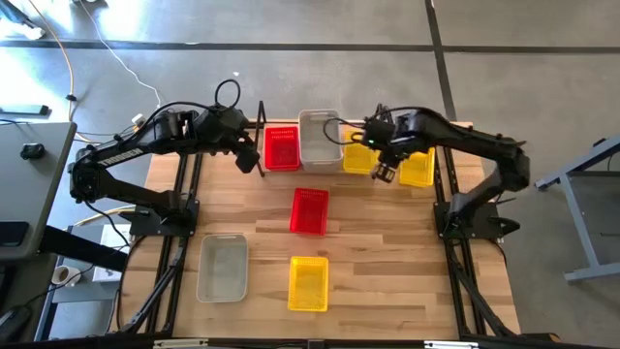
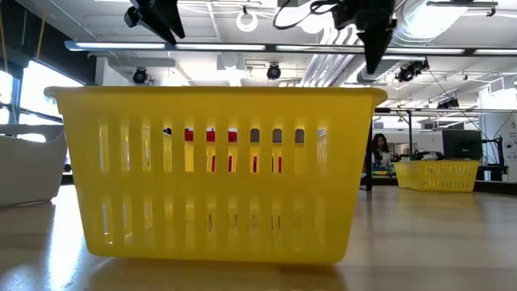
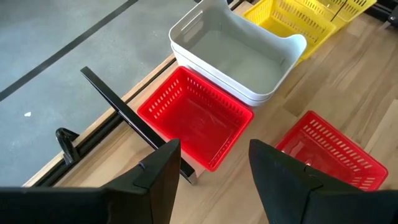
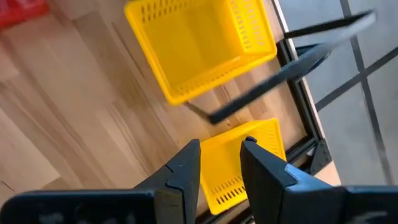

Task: Stack baskets on shelf by color
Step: Stack the top yellow bin on the top of the other yellow bin on the shelf

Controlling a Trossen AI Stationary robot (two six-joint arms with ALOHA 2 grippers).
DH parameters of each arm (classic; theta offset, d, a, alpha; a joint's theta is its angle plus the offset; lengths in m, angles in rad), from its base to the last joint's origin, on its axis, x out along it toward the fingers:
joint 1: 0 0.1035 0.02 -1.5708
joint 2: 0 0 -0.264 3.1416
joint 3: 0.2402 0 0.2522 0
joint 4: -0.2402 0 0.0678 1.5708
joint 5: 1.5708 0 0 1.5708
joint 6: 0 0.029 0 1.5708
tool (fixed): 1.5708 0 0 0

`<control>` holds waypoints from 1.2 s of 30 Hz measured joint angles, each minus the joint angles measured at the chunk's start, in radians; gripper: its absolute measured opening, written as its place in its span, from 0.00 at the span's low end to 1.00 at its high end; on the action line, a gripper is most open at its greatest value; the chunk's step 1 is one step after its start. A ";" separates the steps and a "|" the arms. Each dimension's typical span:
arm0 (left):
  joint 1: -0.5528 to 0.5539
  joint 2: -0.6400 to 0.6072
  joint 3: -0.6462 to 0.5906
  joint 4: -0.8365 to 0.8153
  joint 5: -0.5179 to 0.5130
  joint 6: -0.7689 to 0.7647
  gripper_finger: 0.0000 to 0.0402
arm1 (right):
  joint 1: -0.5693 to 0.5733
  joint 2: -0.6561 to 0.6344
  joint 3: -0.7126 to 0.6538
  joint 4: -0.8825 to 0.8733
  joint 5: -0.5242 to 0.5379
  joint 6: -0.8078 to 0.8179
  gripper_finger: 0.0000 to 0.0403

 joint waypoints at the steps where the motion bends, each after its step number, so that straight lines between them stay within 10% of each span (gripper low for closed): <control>1: 0.000 0.000 0.000 0.000 0.000 0.000 0.45 | -0.002 -0.030 -0.037 0.020 0.000 0.000 0.24; 15: 0.000 0.000 0.000 0.002 -0.002 -0.009 0.45 | -0.118 -0.352 -0.472 0.270 -0.182 -0.124 0.24; 36: 0.000 0.000 0.000 0.002 -0.008 -0.016 0.45 | -0.141 -0.372 -0.777 0.405 -0.224 -0.341 0.37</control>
